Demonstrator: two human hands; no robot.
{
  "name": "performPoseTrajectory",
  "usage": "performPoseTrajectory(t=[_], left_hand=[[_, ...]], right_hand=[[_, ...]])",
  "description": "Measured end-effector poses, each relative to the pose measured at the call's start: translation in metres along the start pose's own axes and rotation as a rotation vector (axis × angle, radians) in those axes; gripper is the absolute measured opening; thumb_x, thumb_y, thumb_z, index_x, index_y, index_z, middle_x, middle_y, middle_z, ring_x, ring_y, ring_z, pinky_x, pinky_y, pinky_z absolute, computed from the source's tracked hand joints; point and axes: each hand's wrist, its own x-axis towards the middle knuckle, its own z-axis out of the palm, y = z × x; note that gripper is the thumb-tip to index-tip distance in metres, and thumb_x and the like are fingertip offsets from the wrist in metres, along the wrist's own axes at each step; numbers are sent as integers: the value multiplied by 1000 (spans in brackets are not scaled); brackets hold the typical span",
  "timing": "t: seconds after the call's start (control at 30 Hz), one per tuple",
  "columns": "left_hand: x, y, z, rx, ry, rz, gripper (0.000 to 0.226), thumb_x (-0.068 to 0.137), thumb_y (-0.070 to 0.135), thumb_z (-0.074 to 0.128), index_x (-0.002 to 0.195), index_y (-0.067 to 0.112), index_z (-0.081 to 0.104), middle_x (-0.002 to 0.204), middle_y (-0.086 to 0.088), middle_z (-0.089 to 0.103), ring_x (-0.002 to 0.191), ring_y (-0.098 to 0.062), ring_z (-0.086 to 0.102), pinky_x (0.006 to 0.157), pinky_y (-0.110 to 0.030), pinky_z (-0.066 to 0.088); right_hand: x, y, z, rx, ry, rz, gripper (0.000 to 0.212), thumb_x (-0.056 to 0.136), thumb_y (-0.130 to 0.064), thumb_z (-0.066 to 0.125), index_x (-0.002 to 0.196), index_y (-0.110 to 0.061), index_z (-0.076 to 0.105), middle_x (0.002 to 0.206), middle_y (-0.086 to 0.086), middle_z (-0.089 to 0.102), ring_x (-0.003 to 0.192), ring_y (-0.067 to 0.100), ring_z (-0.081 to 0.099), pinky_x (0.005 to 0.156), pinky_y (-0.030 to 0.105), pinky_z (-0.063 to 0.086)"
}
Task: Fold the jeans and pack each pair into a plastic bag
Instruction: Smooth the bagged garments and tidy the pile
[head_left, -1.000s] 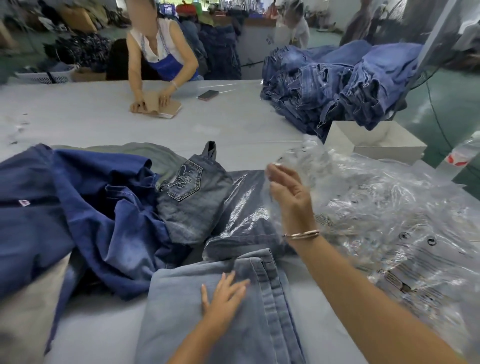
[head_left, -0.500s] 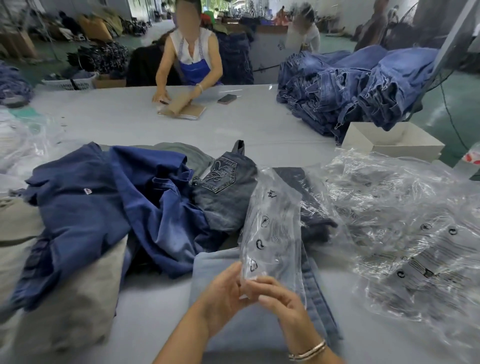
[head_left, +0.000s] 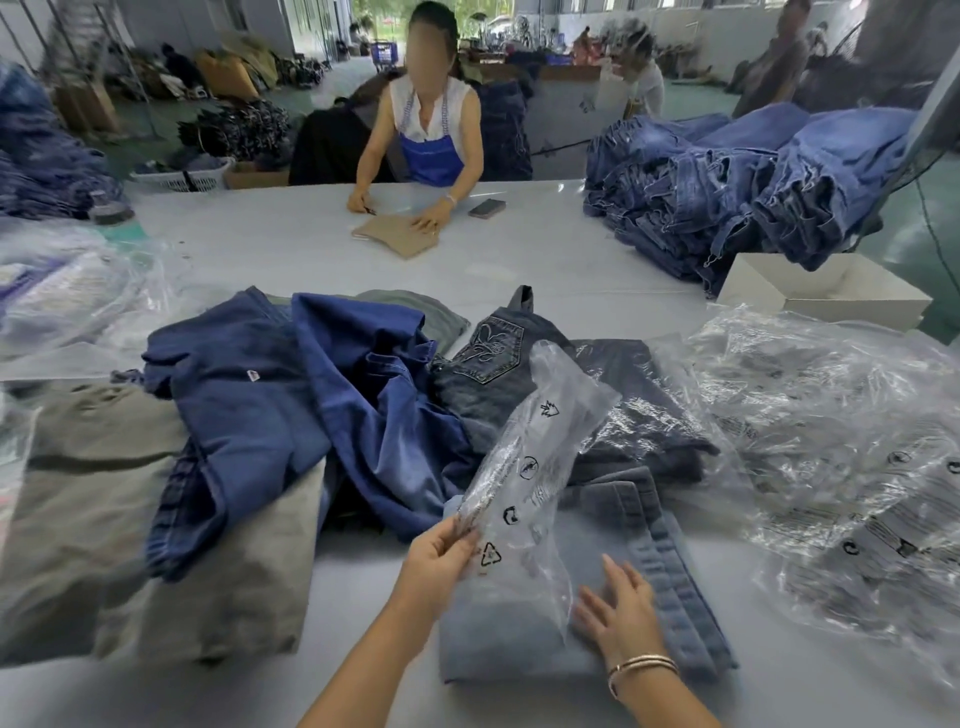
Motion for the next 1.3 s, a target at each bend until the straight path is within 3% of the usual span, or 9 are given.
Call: performPoseTrajectory(t=[0.17,0.27,0.37,0.47,0.73,0.9,1.0,1.13,1.3], left_hand=[[-9,14,-25,34,-73,43,23,94,8,54,111,12,69,98,-9,70,90,-22,61,89,-42,49],[-17,30,-37,132,-66,185,18,93,7,55,103,10,70,97,-4,72,88,-14,65,80,-26,53],[-27,53,-52,691,160,689,9,88,8,65,84,0,67,77,1,54,65,-12,52,62,-28,45],[-43,72,-55,1146,427,963,32,79,19,74,110,9,70,79,3,46,64,-17,46,55,-32,41],[-51,49,-37,1501,528,13,106,75,76,50,153,16,12,138,-6,28,125,-22,41,97,-37,42],[-41,-7,13,1308,46,603,64,61,37,86,121,25,66,123,-2,61,114,-18,55,92,-39,50],[-22,-32,37,1000,-227,278,58,93,48,52,146,30,36,152,7,31,137,-6,33,112,-24,29],[5,-57,47,816,-61,-12,65,93,52,49,150,30,24,148,0,34,137,-13,32,113,-29,26],[12,-64,33,1139,108,37,40,97,44,44,136,44,42,136,22,46,124,-3,42,114,-50,19]], right_hand=[[-24,2,25,-247,-329,317,58,82,-37,64,130,-8,52,113,16,61,69,24,54,58,30,42],[-31,-4,38,-354,-465,243,54,68,-33,73,110,0,66,99,14,69,76,21,67,65,26,51],[-32,-9,49,-281,-443,46,38,70,-24,67,102,-5,63,75,6,68,55,13,65,48,22,51],[-30,-16,54,-215,-485,40,23,77,-18,65,98,-9,60,68,4,67,54,18,65,55,31,53],[-3,-14,21,-692,-166,54,14,83,-4,69,81,0,57,61,11,53,48,21,49,42,26,42],[-9,1,23,-843,-178,-128,22,79,1,70,83,-5,50,77,15,56,69,23,54,62,32,46],[-19,10,25,-921,-417,-193,31,94,-7,54,124,-3,48,122,23,55,112,30,56,99,37,44],[-24,-1,15,-1114,-911,-205,74,86,5,59,145,-12,18,135,0,44,95,-11,57,83,12,47],[13,-27,-16,-1253,-396,-529,38,80,7,65,116,-6,61,122,14,53,111,-10,50,97,12,33]])
